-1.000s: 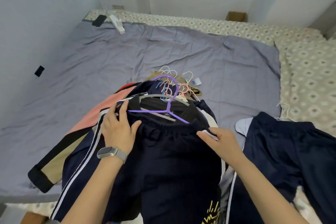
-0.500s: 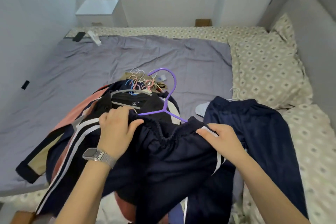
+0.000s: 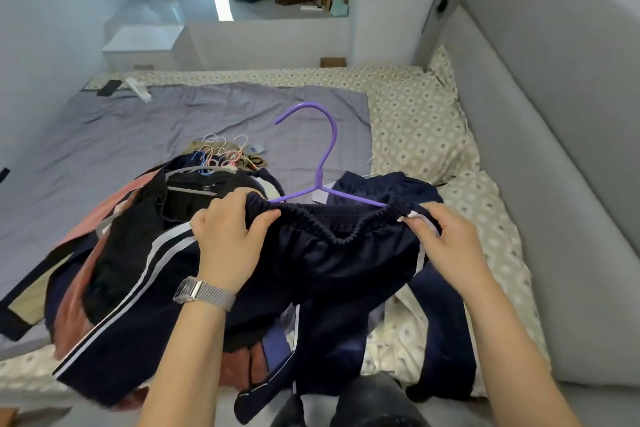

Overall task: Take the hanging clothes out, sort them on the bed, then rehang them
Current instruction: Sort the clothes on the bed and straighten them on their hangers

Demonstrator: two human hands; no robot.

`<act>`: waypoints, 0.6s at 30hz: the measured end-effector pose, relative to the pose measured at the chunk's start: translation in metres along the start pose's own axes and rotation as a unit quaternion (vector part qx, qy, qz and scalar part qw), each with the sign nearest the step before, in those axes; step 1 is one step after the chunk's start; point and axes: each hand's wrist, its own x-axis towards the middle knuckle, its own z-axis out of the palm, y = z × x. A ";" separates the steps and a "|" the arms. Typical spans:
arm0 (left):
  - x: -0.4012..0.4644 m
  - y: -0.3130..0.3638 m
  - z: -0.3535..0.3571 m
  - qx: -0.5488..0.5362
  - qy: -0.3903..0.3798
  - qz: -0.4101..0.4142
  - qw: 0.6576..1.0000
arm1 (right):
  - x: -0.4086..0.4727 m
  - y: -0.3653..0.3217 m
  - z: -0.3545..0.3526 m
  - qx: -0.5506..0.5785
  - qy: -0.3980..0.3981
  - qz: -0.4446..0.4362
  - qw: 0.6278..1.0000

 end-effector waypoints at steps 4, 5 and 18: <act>-0.034 0.004 -0.020 -0.036 -0.042 0.017 0.998 | -0.054 -0.017 -0.014 0.011 0.066 0.015 0.998; -0.045 0.005 -0.025 -0.044 -0.053 0.024 0.997 | -0.068 -0.020 -0.019 0.006 0.085 0.017 0.996; -0.133 0.096 -0.050 -0.172 -0.121 0.132 0.969 | -0.207 -0.036 -0.122 -0.083 0.250 0.051 0.963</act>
